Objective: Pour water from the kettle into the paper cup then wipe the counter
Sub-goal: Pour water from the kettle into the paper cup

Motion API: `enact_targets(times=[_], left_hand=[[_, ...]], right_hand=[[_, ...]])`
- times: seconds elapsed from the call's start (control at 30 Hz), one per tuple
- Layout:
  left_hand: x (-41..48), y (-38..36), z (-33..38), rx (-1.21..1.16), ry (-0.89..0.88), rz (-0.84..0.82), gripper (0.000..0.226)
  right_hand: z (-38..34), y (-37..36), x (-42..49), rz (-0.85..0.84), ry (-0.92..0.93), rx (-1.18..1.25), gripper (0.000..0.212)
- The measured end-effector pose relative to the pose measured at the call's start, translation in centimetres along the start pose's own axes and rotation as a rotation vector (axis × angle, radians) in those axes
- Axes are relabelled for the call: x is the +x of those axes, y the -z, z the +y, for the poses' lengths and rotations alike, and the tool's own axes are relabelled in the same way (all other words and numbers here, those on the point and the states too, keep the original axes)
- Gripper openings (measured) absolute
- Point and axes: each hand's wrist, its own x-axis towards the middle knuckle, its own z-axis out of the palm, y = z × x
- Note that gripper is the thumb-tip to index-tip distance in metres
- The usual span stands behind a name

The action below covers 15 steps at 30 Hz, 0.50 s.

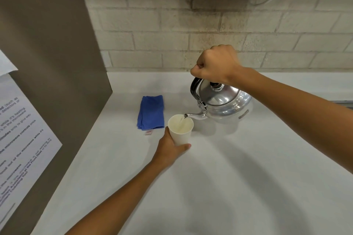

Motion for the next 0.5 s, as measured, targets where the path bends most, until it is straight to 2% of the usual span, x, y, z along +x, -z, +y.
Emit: enact_targets(times=[0.5], left_hand=[[0.0, 0.0, 0.0, -0.043, -0.004, -0.024, 0.079]], right_hand=[[-1.6, 1.1, 0.5, -0.02, 0.143, -0.103, 0.039]])
